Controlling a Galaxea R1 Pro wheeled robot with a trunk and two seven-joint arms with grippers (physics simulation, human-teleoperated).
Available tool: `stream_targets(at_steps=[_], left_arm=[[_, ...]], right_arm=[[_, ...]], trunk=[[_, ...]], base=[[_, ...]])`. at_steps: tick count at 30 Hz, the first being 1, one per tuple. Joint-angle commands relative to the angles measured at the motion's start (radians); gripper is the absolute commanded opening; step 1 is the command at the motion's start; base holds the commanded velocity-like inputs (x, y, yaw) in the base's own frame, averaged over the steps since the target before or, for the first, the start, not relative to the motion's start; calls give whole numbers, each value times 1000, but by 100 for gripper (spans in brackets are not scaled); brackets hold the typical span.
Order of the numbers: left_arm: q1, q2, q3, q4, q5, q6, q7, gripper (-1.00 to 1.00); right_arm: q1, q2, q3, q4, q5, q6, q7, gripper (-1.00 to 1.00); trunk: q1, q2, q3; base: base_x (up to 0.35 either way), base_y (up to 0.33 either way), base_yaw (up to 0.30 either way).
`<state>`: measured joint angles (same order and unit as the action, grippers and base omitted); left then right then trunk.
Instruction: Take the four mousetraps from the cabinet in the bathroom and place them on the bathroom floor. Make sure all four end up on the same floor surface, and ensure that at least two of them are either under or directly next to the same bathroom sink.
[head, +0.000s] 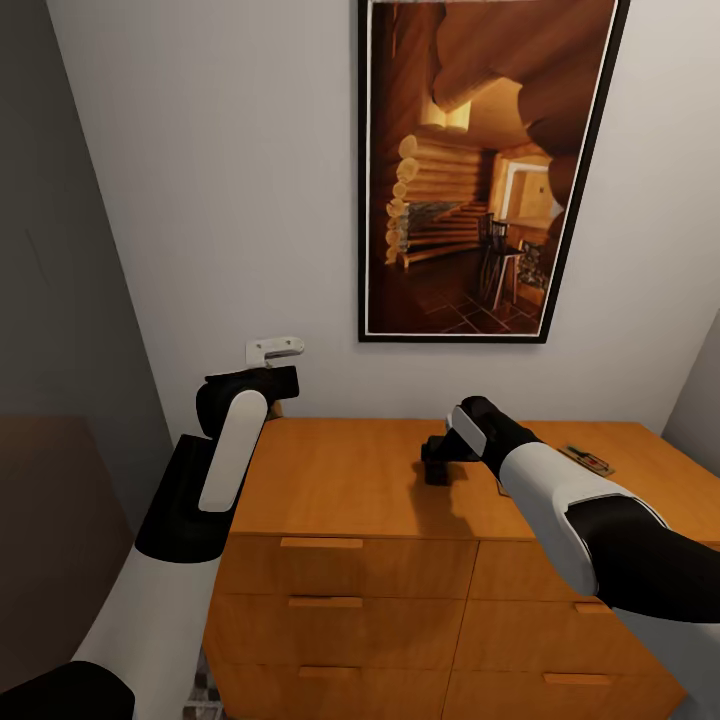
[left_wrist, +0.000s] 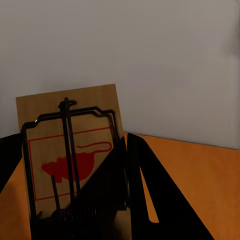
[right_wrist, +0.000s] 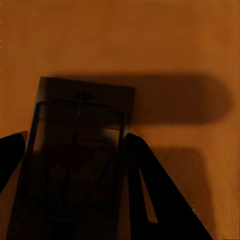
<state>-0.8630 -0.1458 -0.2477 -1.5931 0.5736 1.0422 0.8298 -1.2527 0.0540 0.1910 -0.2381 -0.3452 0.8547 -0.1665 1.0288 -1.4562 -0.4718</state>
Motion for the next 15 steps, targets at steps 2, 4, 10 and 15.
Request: stream_targets(at_steps=[2,4,10,15], left_arm=[[-1,0,-1,-1,6,5,10,-100],[-1,0,-1,-1,6,5,11,-100],[-1,-1,-1,-1,6,5,11,-100],[-1,0,-1,-1,6,5,11,-100]], right_arm=[[-1,0,6,-1,-14,3,-10,-100],[-1,0,6,-1,-14,3,-10,-100],[-1,0,6,-2,-14,3,-10,-100],[-1,0,7,-3,-14,3,-10,-100]], trunk=[[0,-1,-1],[0,-1,-1],[0,-1,-1],[-15,27,11]], base=[[0,0,0],[0,0,0],[0,0,0],[0,0,0]])
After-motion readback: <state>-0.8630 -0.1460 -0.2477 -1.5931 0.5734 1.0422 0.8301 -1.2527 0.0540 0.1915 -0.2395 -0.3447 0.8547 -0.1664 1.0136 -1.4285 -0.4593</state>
